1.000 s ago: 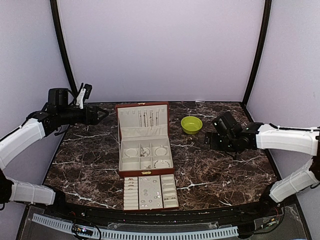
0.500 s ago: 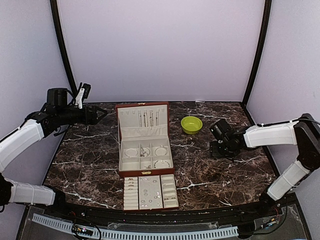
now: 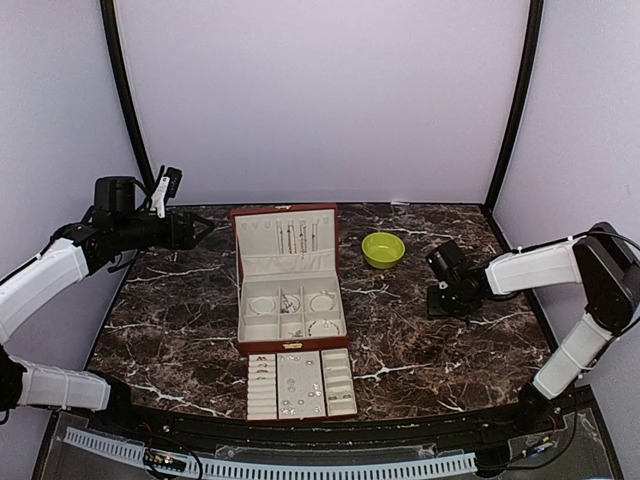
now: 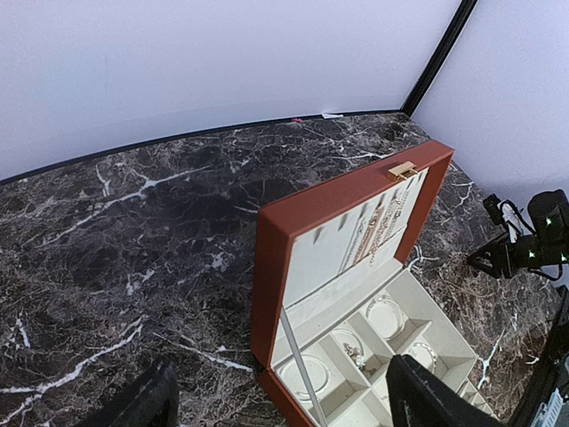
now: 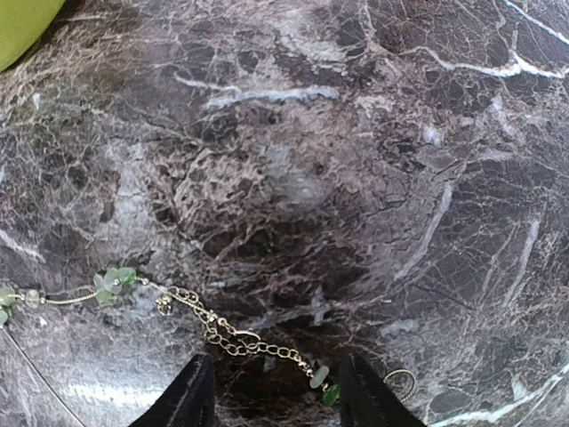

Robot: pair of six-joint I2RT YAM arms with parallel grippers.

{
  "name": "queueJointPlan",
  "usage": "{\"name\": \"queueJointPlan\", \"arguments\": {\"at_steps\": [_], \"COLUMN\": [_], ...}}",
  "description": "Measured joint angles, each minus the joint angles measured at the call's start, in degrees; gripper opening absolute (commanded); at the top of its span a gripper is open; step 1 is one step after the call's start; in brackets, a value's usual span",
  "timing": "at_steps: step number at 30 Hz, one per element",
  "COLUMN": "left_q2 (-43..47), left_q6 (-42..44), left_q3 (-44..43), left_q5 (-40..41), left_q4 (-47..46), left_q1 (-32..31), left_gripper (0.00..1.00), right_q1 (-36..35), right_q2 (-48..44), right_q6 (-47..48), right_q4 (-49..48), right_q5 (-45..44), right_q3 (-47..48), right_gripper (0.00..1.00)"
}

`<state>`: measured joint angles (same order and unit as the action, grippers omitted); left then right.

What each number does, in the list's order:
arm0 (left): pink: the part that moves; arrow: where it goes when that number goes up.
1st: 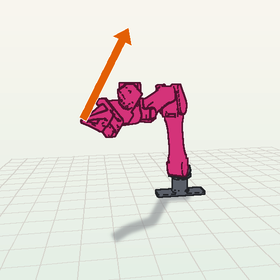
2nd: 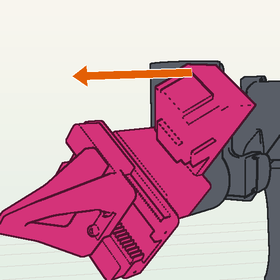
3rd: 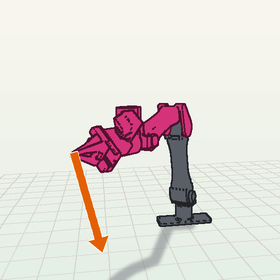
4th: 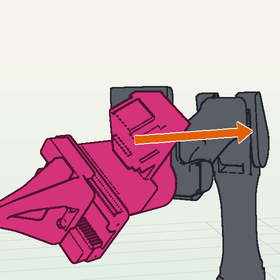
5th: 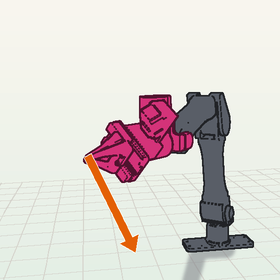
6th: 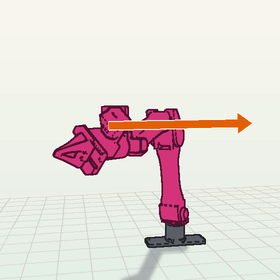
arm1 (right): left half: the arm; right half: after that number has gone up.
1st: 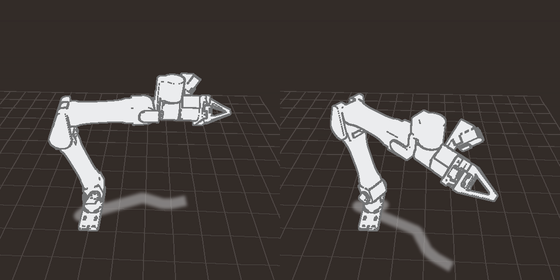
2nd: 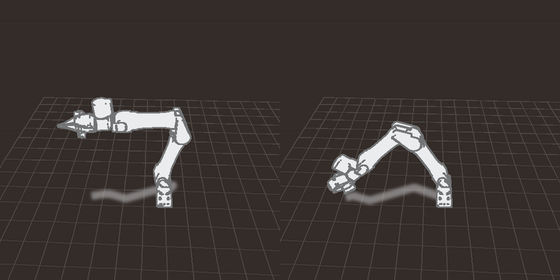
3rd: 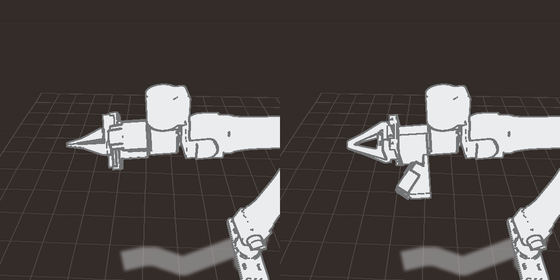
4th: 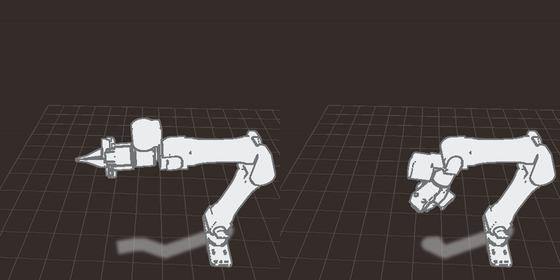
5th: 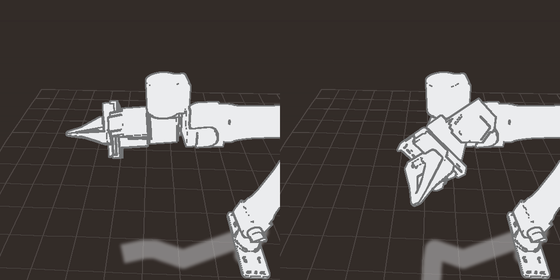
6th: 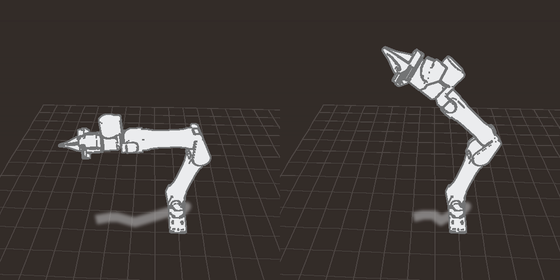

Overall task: Organize the mixed jewelry
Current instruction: Pick up the necklace from the center of the board.

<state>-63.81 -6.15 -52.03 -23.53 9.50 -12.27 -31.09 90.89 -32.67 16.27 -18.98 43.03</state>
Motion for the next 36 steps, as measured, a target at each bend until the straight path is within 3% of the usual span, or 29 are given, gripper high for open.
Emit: {"name": "queueJointPlan", "arguments": {"at_steps": [12, 23, 36], "left_q2": [-0.9, -0.9, -0.8], "left_q6": [-0.2, -0.7, -1.6], "left_q3": [0.0, 0.5, 1.9], "left_q5": [-1.3, -2.4, -3.4], "left_q4": [0.0, -0.5, -2.2], "left_q1": [0.0, 0.0, 0.0], "left_gripper": [0.83, 0.79, 0.77], "right_q1": [1.2, 1.6, -0.2], "right_q2": [-0.1, -4.0, -14.1], "right_q6": [-0.7, -3.8, -5.5], "right_q4": [-1.9, -4.6, -8.9], "right_q5": [1.3, 3.1, 13.7], "right_q3": [-0.7, -5.3, -12.6], "right_gripper": [0.33, 0.0, 0.0]}}
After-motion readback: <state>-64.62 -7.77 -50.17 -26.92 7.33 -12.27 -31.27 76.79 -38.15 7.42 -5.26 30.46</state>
